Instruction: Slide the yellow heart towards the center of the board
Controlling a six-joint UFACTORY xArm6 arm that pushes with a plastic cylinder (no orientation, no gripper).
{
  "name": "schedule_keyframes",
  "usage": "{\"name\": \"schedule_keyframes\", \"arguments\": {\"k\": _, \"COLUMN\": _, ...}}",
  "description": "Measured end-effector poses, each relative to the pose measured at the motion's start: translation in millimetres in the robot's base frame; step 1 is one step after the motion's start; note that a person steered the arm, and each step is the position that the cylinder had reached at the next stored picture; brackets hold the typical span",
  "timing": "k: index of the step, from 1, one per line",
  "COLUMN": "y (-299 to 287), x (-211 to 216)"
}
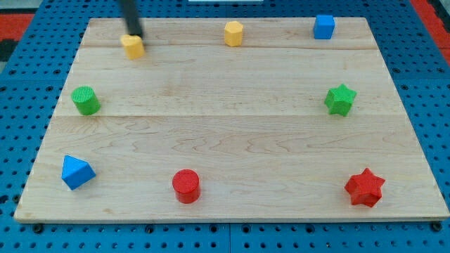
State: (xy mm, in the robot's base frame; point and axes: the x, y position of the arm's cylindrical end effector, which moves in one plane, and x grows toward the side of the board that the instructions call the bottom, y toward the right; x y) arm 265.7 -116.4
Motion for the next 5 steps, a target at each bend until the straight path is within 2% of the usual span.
{"name": "schedule_keyframes", "arguments": {"k": 1, "y": 31.7, "x": 21.3}}
{"name": "schedule_keyframes", "arguments": {"k": 2, "y": 17.0, "x": -60.2}}
{"name": "schedule_keyframes", "arguments": {"k": 3, "y": -39.2, "x": -74.5}}
{"name": "schedule_keyframes", "arguments": {"k": 4, "y": -63.1, "x": -54.7}}
{"name": "schedule_keyframes", "arguments": {"k": 5, "y": -59.8, "x": -19.2}}
